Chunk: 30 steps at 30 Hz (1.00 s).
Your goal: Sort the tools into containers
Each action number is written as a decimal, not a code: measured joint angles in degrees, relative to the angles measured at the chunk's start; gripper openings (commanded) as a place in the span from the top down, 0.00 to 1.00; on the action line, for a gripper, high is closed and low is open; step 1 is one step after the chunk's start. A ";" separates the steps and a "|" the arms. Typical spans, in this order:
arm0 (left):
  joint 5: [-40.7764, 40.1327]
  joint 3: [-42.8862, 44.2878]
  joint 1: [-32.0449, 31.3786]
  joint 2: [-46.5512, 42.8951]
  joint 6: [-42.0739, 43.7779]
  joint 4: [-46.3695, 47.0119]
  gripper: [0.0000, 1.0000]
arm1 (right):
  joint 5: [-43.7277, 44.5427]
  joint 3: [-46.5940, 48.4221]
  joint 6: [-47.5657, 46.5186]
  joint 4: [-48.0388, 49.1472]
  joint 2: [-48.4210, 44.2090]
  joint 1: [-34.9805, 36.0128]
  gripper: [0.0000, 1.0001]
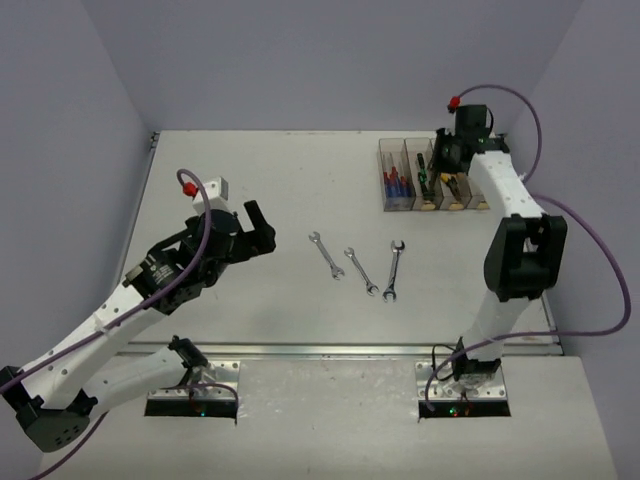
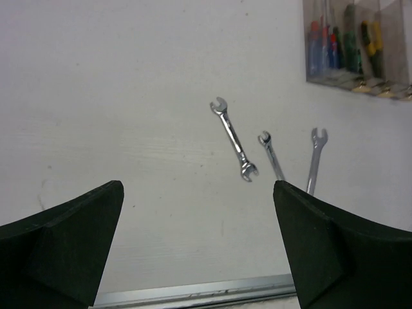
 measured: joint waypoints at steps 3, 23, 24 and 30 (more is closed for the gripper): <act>1.54 -0.63 0.00 -1.15 4.45 -3.66 0.00 | 7.96 17.07 -6.66 -6.09 9.99 -3.56 1.00; 6.34 -10.62 -0.02 -10.72 10.73 -0.32 0.00 | 15.85 38.99 -23.98 -16.77 34.70 -7.24 0.36; 6.54 -10.67 -0.02 -10.67 10.74 0.02 0.00 | 16.19 38.99 -23.84 -16.77 34.70 -7.24 0.34; 7.36 -10.84 -0.02 -10.85 10.93 0.90 0.00 | 18.14 38.97 -22.51 -17.65 33.76 -7.11 0.19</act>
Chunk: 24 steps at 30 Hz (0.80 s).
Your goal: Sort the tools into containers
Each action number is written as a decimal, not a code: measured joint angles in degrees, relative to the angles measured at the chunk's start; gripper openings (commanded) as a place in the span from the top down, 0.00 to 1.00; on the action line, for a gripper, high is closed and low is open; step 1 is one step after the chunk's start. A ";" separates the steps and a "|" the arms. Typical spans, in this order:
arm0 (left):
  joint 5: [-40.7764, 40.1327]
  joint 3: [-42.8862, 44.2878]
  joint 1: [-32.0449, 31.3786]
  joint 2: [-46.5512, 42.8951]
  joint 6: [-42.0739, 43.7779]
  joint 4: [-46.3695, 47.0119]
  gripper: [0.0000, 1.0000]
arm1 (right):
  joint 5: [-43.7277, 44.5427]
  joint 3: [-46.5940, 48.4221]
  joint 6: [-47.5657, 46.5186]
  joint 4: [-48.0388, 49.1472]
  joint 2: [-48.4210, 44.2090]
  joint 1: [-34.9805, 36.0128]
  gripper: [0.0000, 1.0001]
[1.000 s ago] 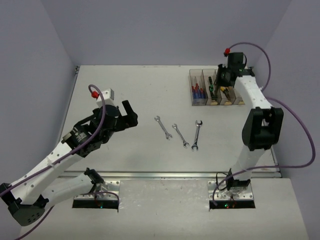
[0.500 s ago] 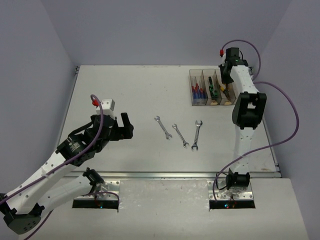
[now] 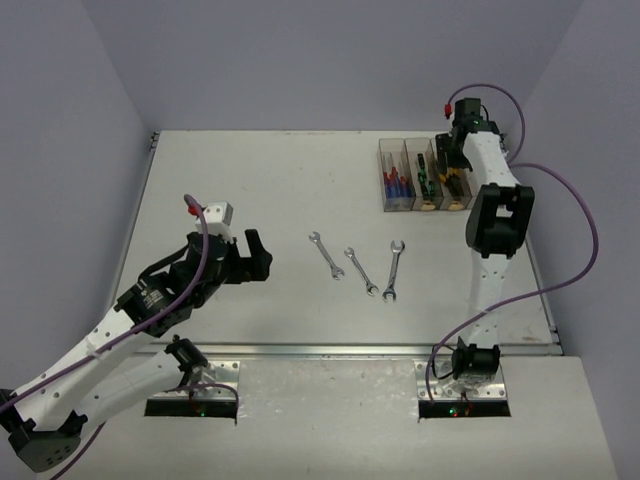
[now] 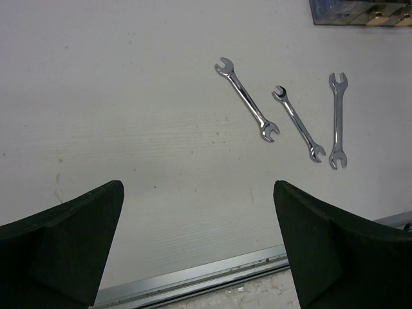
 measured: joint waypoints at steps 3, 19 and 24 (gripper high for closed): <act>-0.16 0.00 0.00 -0.26 0.02 0.12 0.00 | -0.03 -1.36 3.91 -1.45 -3.26 0.74 0.01; -4.31 0.00 0.00 -2.42 -1.15 -0.14 0.00 | 6.93 -56.33 32.89 11.15 -44.67 34.32 0.03; -4.13 0.00 0.00 -3.30 -1.14 -0.14 0.00 | 5.13 -59.85 37.26 10.56 -38.50 33.74 0.17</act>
